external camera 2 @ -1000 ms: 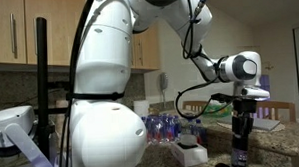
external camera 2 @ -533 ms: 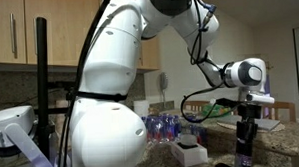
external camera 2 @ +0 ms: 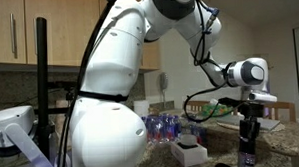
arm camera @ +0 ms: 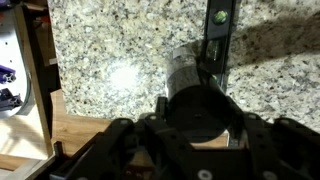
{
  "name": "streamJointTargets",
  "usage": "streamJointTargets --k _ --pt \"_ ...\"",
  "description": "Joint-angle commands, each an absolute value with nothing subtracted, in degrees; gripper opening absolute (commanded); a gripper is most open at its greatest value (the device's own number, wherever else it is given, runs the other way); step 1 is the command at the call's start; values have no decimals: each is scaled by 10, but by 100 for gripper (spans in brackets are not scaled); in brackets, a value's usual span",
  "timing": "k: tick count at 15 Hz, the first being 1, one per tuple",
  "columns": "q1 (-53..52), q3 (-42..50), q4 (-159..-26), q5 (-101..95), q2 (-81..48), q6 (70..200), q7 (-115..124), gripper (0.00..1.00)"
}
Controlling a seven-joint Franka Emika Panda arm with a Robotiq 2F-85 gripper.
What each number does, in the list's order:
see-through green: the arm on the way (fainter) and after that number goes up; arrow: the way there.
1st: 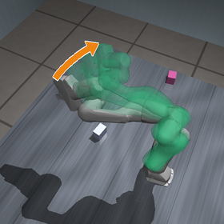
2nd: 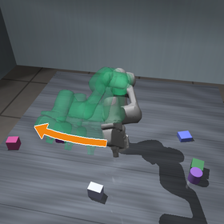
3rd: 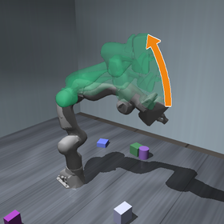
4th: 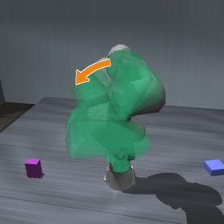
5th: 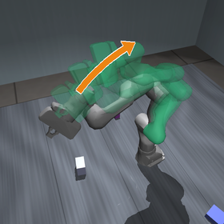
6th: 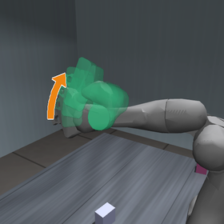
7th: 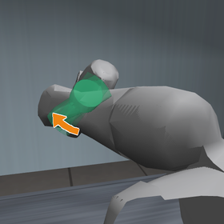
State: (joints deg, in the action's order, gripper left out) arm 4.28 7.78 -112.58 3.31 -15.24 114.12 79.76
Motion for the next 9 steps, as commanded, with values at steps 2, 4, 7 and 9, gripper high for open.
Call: streamJointTargets --k 2,4,7,9 --pt "40 80 -1112 31 -149 1128 792 31" --pt "40 80 -1110 31 -148 1128 791 31" --pt "40 80 -1116 29 -142 1128 787 31" --pt "40 80 -1122 30 -134 1132 785 31"
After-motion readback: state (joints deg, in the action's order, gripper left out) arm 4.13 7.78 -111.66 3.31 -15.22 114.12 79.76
